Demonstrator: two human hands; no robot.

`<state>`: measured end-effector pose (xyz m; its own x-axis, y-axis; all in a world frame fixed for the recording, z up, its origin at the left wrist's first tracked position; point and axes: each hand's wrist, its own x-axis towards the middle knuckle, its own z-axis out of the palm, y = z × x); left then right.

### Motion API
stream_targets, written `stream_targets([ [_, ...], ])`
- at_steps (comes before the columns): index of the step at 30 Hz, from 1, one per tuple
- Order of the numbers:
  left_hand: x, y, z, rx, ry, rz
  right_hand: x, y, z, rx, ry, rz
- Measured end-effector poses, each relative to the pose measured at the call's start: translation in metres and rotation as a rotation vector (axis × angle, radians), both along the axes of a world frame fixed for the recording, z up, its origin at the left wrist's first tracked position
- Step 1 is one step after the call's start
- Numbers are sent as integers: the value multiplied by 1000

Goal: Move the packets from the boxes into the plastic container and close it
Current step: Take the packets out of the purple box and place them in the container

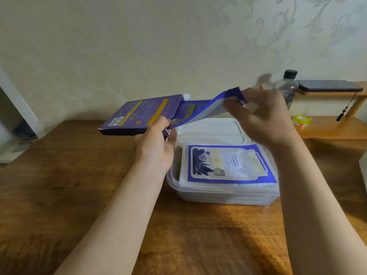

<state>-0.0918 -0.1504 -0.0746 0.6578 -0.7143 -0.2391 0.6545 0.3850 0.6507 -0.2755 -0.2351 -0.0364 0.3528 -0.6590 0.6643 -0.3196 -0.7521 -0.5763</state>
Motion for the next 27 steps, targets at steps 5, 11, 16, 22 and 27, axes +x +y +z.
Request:
stream_targets([
  [5,2,0,-3,13,3,0,-8,-2,7,183,-143,2],
  [11,0,-1,-1,26,-7,2,-18,-7,13,612,-307,-65],
  [16,-7,3,-1,16,-34,4,-20,-14,1,891,-199,-124],
  [22,-16,3,-2,15,-54,6,-13,-20,-12,945,91,-281],
  [27,-19,2,-4,4,-60,0,-9,-16,-16,723,540,-446],
])
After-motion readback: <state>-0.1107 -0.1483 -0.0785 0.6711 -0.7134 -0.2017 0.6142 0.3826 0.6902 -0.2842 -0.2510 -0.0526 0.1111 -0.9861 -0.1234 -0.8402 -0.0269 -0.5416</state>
